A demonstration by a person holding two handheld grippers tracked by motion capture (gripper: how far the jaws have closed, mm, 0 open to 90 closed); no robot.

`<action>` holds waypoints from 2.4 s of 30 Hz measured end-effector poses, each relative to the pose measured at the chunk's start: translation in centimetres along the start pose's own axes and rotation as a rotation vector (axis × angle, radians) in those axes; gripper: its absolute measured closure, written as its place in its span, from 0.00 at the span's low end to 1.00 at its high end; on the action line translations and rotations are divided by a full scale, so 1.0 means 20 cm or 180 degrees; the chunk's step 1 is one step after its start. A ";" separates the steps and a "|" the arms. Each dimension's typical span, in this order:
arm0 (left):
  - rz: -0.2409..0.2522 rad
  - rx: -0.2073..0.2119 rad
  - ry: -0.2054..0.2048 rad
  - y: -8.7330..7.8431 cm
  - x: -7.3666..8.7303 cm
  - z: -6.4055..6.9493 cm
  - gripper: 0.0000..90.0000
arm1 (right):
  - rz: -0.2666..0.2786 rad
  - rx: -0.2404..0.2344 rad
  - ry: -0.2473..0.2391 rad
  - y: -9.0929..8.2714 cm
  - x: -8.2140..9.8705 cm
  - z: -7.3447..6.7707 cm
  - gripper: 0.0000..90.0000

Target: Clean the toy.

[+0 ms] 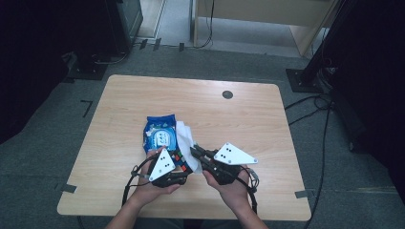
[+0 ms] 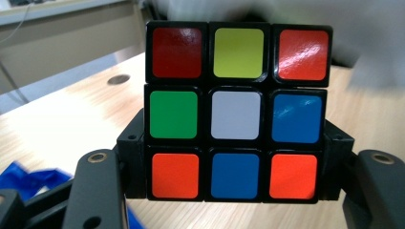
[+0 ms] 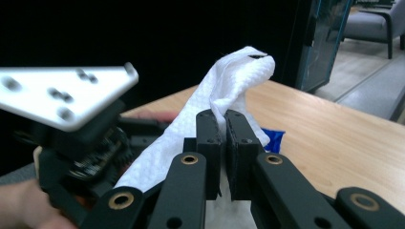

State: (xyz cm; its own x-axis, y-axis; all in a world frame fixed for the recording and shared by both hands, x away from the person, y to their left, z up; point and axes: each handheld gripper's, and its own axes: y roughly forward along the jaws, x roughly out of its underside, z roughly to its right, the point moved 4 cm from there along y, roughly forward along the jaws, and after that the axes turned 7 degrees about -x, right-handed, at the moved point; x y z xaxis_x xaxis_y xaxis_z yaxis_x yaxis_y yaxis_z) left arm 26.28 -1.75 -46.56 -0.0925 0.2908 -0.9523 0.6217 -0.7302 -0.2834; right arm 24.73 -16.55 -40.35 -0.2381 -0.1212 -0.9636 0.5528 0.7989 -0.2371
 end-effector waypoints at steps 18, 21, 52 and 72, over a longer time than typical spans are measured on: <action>0.0040 -0.0040 -0.0144 -0.02 0.00 -0.08 0.38 | -0.0494 0.0800 0.0285 -0.01 0.27 0.37 0.96; 0.0008 -0.0068 -0.0209 -0.01 0.02 -0.10 0.38 | -0.0487 0.0901 0.0338 -0.03 0.28 0.41 0.96; -0.0146 -0.0137 -0.0077 0.05 0.05 -0.04 0.38 | -0.0141 0.0103 0.0957 0.07 0.12 0.10 0.27; -0.0092 -0.0085 0.0075 0.07 0.04 0.02 0.38 | -0.0369 -0.0004 0.1505 0.12 0.21 0.11 0.38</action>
State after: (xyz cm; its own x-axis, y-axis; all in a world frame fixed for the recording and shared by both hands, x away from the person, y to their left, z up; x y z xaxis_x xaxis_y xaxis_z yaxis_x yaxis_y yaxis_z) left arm 26.75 -2.67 -47.78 -0.0927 0.3263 -0.9407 0.6396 -0.7046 -0.3074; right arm 26.76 -16.48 -45.16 -0.6351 0.0713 -0.7691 0.5002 0.7967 -0.3391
